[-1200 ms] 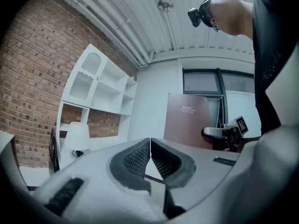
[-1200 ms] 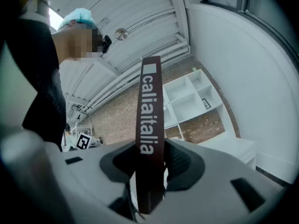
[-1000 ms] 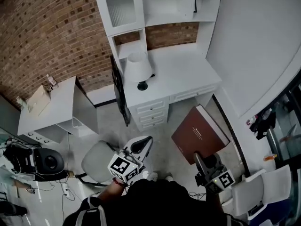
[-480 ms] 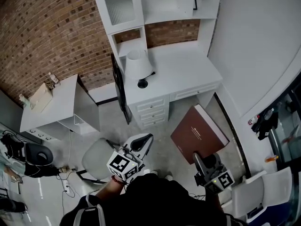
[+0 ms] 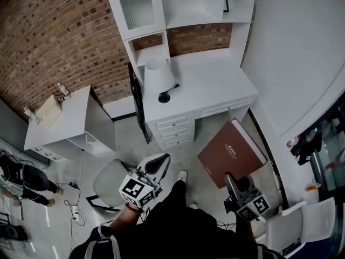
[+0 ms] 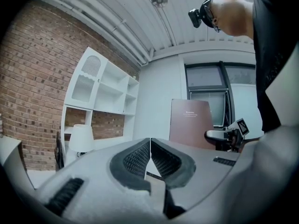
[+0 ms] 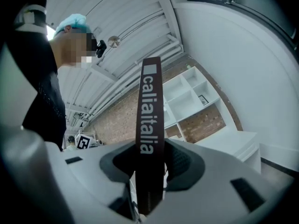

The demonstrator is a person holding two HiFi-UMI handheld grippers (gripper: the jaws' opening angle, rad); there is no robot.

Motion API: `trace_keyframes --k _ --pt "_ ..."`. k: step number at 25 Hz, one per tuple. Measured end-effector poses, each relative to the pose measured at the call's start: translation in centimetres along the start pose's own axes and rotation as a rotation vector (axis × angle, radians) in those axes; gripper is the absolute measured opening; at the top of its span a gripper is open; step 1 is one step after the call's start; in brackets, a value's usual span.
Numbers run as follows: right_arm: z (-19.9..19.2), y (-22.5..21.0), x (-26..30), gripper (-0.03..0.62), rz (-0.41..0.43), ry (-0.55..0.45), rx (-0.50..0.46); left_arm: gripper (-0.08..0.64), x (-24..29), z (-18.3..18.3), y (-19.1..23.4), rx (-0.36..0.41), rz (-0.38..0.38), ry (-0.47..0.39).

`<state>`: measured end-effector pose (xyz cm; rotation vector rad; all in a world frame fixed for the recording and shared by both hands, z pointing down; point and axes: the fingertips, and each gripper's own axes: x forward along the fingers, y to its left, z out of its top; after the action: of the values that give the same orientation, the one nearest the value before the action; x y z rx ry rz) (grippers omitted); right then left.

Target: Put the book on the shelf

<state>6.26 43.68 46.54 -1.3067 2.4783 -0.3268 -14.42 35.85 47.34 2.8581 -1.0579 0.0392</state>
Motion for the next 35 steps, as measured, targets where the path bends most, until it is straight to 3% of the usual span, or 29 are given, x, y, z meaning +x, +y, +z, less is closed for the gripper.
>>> trace_keyframes --k 14,21,26,35 --pt "3.0 -7.0 10.9 0.150 -0.053 -0.028 0.011 0.020 9.9 1.1 10.2 -0.058 -0.006 -0.050" --pt "1.9 -10.8 17.1 0.151 -0.077 0.035 -0.035 0.020 13.6 1.7 17.6 -0.077 0.010 -0.055" --pt "2.1 -11.6 21.0 0.150 -0.096 0.009 -0.039 0.020 15.5 1.9 21.4 -0.072 -0.004 -0.055" --pt "2.0 -13.1 23.2 0.152 -0.138 0.013 -0.040 0.020 18.1 1.9 23.3 -0.088 -0.039 -0.059"
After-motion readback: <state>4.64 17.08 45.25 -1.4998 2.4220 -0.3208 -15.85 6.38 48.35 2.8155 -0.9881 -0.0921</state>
